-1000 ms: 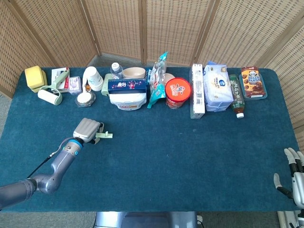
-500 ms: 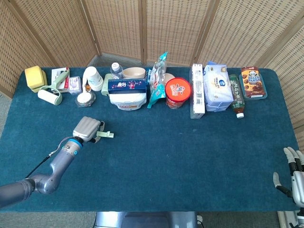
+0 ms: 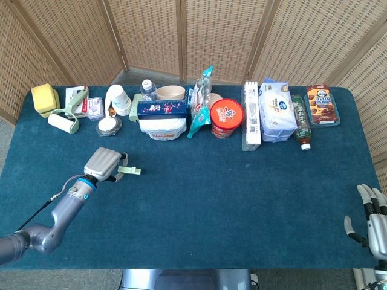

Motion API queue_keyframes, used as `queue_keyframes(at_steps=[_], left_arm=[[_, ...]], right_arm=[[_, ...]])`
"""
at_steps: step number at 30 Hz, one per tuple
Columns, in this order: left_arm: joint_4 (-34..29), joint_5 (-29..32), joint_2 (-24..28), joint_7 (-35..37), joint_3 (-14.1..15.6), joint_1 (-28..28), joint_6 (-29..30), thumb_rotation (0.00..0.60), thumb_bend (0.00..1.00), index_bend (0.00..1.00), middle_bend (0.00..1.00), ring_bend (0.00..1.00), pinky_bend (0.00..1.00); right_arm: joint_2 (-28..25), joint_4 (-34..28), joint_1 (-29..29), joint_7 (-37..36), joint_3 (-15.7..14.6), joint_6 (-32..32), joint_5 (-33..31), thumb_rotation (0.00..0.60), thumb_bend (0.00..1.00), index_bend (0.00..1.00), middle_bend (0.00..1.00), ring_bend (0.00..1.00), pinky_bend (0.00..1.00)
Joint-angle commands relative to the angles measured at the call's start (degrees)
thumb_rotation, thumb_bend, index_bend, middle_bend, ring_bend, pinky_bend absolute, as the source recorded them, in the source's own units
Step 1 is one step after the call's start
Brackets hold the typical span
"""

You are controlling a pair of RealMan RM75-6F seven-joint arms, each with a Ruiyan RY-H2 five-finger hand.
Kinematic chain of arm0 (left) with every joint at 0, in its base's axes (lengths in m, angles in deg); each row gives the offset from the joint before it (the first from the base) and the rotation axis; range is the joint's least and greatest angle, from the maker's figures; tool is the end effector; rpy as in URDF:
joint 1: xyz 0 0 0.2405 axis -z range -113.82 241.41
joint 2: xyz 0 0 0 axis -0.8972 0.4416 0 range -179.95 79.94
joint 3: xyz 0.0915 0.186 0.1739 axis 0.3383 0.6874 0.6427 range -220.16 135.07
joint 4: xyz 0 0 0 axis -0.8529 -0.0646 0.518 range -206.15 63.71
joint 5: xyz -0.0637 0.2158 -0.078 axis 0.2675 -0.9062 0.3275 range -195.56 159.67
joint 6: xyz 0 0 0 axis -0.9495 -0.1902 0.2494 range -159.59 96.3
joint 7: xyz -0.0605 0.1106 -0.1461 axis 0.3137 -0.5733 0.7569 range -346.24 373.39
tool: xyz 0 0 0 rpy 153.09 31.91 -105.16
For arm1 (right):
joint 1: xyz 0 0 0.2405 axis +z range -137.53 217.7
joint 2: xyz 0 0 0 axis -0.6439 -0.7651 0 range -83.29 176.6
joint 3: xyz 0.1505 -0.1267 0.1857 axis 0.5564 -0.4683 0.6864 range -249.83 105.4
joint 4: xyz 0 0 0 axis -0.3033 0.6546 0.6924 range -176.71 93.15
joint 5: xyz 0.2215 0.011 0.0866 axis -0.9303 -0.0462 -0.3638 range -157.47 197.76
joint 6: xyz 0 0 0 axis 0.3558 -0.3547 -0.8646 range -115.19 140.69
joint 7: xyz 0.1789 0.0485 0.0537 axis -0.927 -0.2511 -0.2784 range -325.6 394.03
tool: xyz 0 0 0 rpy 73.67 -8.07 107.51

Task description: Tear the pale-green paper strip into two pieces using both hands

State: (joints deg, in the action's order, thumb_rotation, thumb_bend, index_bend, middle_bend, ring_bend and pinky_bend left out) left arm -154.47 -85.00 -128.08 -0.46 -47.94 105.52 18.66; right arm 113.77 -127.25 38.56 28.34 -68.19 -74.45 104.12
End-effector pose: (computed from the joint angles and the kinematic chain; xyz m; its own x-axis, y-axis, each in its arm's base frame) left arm -0.2100 0.4141 -0.0133 0.5690 0.2863 0.7709 0.8080 -0.3690 -0.4593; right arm -0.3811 -0.1984 0.1483 0.3634 0.0228 0.9313 -0.9245 0.1320 0.3576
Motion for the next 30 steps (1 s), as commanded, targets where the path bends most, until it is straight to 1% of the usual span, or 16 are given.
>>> queue_keyframes(at_steps=[1, 8, 13, 16, 22, 30], left_arm=[[-2.55, -2.44, 2.47, 1.58, 0.63, -1.15, 1.60, 0.600, 0.38, 0.63, 0.99, 1.00, 0.97], [-7.96, -7.24, 7.80, 4.46, 1.41, -2.89, 4.51, 0.600, 0.39, 0.64, 0.99, 1.00, 0.97], [-13.01, -11.96, 12.72, 8.92, 1.49, -4.58, 7.91, 0.600, 0.41, 0.66, 1.00, 1.00, 0.97], [-15.10, -13.51, 14.92, 11.34, 1.66, -5.02, 8.24, 0.600, 0.42, 0.66, 1.00, 1.00, 0.97], [-18.69, -14.44, 18.56, 14.63, 1.75, -4.86, 6.57, 0.600, 0.43, 0.69, 1.00, 1.00, 0.97], [-21.33, -15.03, 22.36, 16.92, 1.37, -3.61, 3.52, 0.600, 0.45, 0.72, 1.00, 1.00, 0.97]], right_arm=[[0.18, 0.04, 0.40, -0.09, 0.16, 0.42, 0.02, 0.513, 0.48, 0.04, 0.13, 0.04, 0.11], [0.54, -0.23, 1.71, -0.66, 0.68, 1.80, -0.01, 0.513, 0.48, 0.04, 0.13, 0.05, 0.11], [0.65, -0.97, 2.94, -1.45, 1.32, 2.69, 0.09, 0.513, 0.48, 0.05, 0.13, 0.06, 0.11], [0.67, -1.25, 3.33, -1.60, 1.57, 2.87, 0.01, 0.514, 0.48, 0.05, 0.13, 0.06, 0.11], [1.20, -1.74, 4.24, -2.64, 1.83, 3.60, 0.01, 0.514, 0.48, 0.05, 0.13, 0.06, 0.11], [1.89, -1.72, 5.30, -3.69, 1.76, 4.82, 0.04, 0.512, 0.48, 0.06, 0.13, 0.06, 0.11]])
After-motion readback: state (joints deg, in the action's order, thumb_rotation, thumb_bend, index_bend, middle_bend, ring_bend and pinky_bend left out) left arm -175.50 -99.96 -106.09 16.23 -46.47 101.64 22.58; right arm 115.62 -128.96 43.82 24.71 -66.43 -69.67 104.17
